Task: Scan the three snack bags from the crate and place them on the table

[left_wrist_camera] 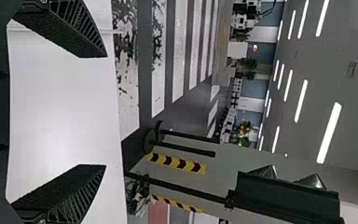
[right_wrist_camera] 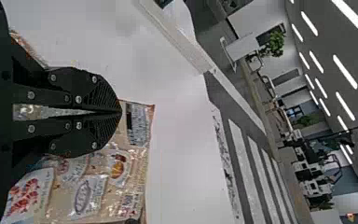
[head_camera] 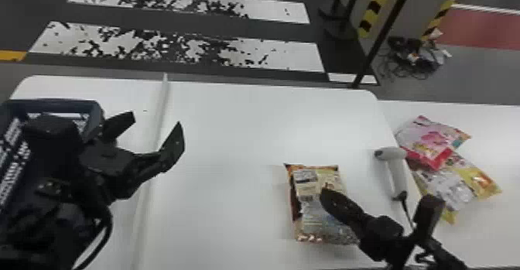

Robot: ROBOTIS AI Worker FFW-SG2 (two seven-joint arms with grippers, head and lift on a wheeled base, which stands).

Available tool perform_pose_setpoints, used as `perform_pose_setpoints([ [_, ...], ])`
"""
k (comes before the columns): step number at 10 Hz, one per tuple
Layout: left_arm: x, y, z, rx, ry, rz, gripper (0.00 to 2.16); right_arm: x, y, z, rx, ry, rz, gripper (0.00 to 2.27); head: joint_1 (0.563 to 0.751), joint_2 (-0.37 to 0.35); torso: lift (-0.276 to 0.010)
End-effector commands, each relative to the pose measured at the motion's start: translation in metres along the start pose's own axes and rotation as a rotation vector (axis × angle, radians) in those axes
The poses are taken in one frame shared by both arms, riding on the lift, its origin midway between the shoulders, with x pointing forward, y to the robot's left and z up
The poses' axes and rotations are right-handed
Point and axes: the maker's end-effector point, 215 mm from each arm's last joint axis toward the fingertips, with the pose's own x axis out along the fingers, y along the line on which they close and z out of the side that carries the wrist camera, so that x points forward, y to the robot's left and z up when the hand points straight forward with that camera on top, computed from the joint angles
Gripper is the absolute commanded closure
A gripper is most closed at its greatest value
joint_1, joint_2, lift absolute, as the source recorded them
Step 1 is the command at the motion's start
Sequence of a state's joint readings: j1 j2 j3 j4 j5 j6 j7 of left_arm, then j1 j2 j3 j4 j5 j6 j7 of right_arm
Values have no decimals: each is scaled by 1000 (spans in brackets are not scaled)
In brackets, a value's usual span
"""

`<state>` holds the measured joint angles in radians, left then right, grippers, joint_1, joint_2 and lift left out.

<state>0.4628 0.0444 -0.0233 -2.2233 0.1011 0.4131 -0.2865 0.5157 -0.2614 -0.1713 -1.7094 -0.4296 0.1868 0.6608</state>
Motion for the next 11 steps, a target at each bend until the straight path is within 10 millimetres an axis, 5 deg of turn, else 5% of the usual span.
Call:
perform_pose_setpoints([
  [1,-6,-8,10,5,-17,-9,22,-14,3,49,-48,-75,-10,-2,695,-143,-62],
  [5,-10,-9,13,15,-18,-14,22,-51,-54,99,-58,-106,-166,73,695,-236,-62],
  [11,-9,18,-7,59,29,22,22,-29,-174,68,-52,29,-441,76,695,-319,-62],
])
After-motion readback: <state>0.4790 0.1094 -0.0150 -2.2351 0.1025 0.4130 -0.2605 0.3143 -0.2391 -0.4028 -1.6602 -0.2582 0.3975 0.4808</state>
